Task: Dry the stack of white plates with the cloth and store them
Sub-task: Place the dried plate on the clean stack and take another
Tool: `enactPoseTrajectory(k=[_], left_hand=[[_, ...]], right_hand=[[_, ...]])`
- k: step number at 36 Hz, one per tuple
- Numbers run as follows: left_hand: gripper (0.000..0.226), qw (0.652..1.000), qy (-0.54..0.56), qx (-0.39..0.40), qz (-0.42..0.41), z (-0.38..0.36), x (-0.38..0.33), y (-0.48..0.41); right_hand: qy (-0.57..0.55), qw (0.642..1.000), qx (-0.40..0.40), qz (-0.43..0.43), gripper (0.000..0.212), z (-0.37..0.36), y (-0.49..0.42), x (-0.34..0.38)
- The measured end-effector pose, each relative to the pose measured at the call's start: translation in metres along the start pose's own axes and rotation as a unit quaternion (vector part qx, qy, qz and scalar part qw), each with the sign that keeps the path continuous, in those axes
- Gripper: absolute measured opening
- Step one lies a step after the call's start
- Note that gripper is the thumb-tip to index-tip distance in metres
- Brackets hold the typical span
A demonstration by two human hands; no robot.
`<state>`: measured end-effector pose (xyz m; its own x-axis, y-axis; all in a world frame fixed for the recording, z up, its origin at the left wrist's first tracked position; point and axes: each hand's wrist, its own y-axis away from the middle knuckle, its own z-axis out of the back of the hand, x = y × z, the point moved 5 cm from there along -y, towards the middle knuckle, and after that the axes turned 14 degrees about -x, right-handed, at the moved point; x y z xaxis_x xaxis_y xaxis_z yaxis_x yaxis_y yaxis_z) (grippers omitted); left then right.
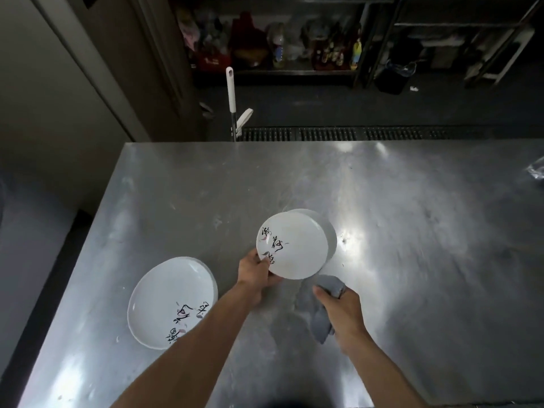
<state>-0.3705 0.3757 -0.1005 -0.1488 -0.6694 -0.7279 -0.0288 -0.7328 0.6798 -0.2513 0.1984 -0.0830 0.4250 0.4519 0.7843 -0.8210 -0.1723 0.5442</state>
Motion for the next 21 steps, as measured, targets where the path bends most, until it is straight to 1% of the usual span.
enactPoseTrajectory(k=[3,9,13,16,21], left_hand=[[0.031,1.0,-0.018,-0.013,0.014,-0.016,-0.003,-0.013],[0.032,0.999,-0.029,-0.024,0.031,-0.04,0.005,-0.026],[0.036,0.998,-0.029,-0.035,0.039,-0.049,0.011,-0.031],[0.034,0.998,-0.038,-0.038,0.028,-0.052,0.011,-0.034],[0.028,0.996,-0.08,-0.03,-0.013,-0.058,0.006,-0.034]], right_hand=[[0.01,1.0,-0.002,-0.012,0.017,0.004,-0.004,-0.002],[0.022,0.999,0.009,-0.046,0.016,0.015,-0.012,-0.012],[0.025,0.998,0.023,-0.053,0.013,0.019,-0.011,-0.018],[0.033,0.998,0.03,-0.047,0.012,0.021,-0.008,-0.018],[0.038,0.998,0.04,-0.039,0.012,0.019,-0.001,-0.015]])
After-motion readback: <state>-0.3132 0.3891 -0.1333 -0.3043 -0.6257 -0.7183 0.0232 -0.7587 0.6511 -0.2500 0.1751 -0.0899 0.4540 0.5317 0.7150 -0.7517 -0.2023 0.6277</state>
